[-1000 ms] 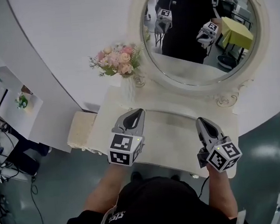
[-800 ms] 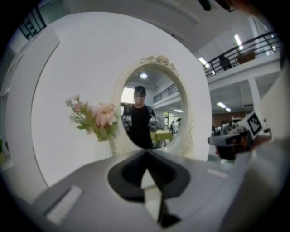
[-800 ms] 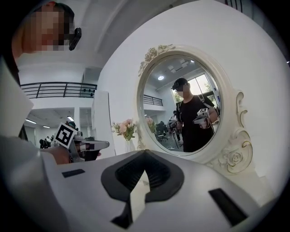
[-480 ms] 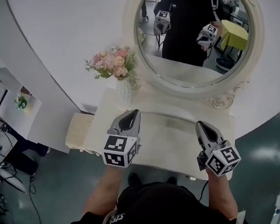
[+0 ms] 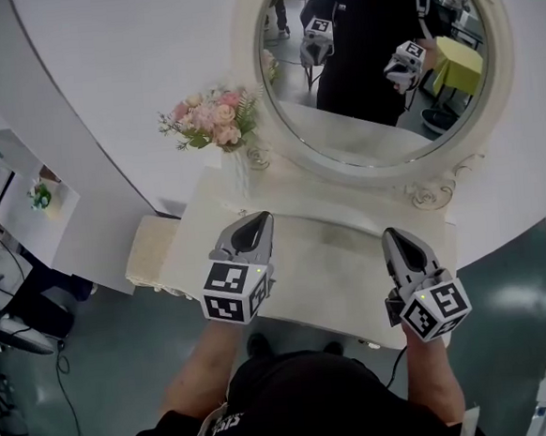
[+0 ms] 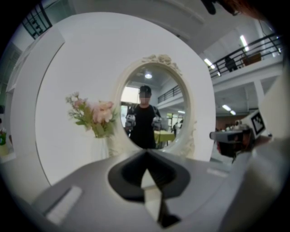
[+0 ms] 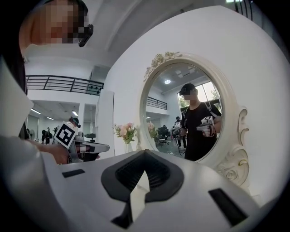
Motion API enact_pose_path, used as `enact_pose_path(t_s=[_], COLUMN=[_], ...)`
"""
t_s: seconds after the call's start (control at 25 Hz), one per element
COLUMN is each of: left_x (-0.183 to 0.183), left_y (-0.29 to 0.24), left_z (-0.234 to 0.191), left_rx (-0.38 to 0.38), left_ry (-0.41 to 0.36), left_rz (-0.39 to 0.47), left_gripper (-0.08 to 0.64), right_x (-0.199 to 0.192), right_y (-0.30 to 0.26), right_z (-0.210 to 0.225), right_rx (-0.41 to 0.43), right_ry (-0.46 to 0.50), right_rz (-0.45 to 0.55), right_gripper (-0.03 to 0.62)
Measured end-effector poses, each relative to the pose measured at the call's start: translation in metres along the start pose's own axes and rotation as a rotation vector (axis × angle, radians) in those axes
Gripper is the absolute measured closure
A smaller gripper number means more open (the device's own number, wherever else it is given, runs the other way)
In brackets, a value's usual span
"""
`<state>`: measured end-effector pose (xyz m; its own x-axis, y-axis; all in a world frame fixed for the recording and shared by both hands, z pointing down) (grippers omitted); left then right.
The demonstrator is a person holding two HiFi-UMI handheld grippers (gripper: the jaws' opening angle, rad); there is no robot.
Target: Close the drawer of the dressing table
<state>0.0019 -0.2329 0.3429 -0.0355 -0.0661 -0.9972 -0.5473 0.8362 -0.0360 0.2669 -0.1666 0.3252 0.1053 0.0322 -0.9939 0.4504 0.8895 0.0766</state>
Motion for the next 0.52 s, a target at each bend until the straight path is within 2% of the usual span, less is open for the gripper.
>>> enact_pose_path(t_s=[0.12, 0.28, 0.52], left_x=[-0.003, 0.001, 0.013], left_y=[-0.003, -0.016, -0.02], left_z=[0.002, 0.0, -0.009], left_rx=[-0.005, -0.036, -0.013], left_ry=[0.005, -0.035, -0.042], left_rz=[0.0, -0.002, 0.013], left_gripper=[0.551, 0.551, 0.551], right_x=[0.0, 0.003, 0.024], right_y=[0.001, -0.005, -0.012], right_z=[0.006, 0.004, 0.007], right_rx=[-0.023, -0.006, 0.006], right_ry=[0.007, 0.032, 0.056], right_rz=[0.009, 0.009, 0.041], right_gripper=[0.6, 0.6, 0.6])
Point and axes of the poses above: the fingertips, and each gripper's own axes: y backward along the fingers, z to its right, x out of its top, the point moved 6 cm from there along y, backward along the fingers, and after that the axes turned 9 degrees about z, right-handed, at the moved point
